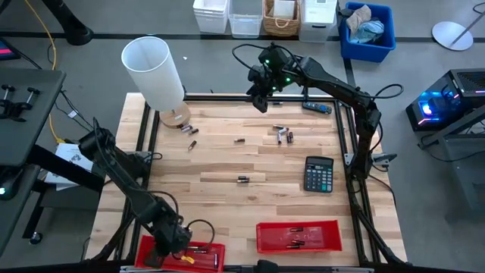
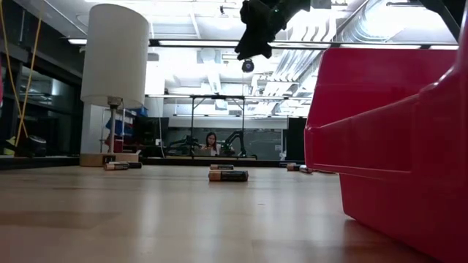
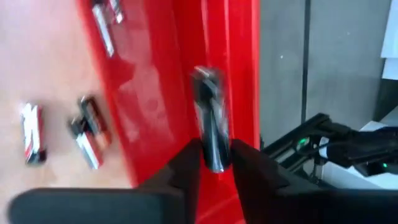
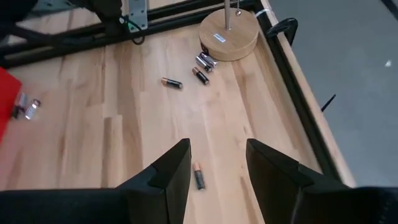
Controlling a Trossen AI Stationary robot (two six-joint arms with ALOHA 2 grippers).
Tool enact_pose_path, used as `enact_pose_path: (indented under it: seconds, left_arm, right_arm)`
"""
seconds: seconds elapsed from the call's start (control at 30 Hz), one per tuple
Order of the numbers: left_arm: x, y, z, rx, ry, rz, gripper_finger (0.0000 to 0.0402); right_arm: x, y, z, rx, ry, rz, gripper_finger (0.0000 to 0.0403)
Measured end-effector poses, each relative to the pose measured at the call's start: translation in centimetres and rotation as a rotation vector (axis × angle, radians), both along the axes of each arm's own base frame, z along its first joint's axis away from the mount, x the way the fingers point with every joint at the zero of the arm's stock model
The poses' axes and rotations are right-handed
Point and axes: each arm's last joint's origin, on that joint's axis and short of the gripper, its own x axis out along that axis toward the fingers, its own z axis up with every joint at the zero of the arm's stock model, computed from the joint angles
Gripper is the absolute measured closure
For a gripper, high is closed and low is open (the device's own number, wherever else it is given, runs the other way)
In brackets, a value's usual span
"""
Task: Sort batteries
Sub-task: Put the silver battery into the left red bin
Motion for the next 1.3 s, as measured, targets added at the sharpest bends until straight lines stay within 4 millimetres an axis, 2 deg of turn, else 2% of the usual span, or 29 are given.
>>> enact_pose_path:
  seconds: [0.13,0.23,0.37,0.43,0.5,0.6,0.7,0.9,1.0,1.1,1.3]
  left_arm:
    - [0.1,-0.3,-0.7,0.022,0.02,-0.006,0.0264]
    - [-0.4,0.5,-0.7,0.076,0.058,-0.031,0.0236]
    - [-1.3,3.6,1.0,0.165,0.102,-0.042,0.0217]
    - [-1.3,5.2,2.0,0.217,0.042,-0.029,0.0215]
    - [-0.8,6.7,2.8,0.274,-0.068,-0.021,0.0215]
    - [1.0,8.5,2.8,0.309,-0.174,-0.037,0.0214]
    - [2.5,9.6,1.4,0.29,-0.194,-0.025,0.0214]
    - [2.1,10.5,-2.7,0.258,-0.134,0.046,0.0213]
    - [2.3,9.9,-3.3,0.187,-0.152,0.074,0.0213]
    - [1.8,8.8,-3.8,0.127,-0.173,0.026,0.0213]
    - [-0.1,8.4,-5.9,0.15,-0.129,-0.049,0.0213]
  right_arm:
    - [0.2,0.2,0.0,0.05,-0.005,-0.04,0.0254]
    - [0.3,0.6,0.0,0.084,-0.005,-0.061,0.0254]
    - [0.7,1.3,0.0,0.094,-0.003,-0.051,0.0254]
    - [0.8,1.7,0.0,0.086,-0.003,-0.034,0.0254]
    - [1.0,2.0,0.0,0.07,-0.002,-0.01,0.0254]
    - [1.1,2.3,0.0,0.049,0.0,0.017,0.0254]
    - [1.1,2.3,0.0,0.026,0.005,0.04,0.0254]
    - [1.0,2.3,-0.1,-0.01,0.01,0.076,0.0254]
    - [1.0,2.3,-0.1,-0.038,0.01,0.102,0.0254]
    - [1.0,2.3,-0.1,-0.061,0.01,0.123,0.0254]
    - [1.0,2.2,-0.1,-0.073,0.009,0.132,0.0254]
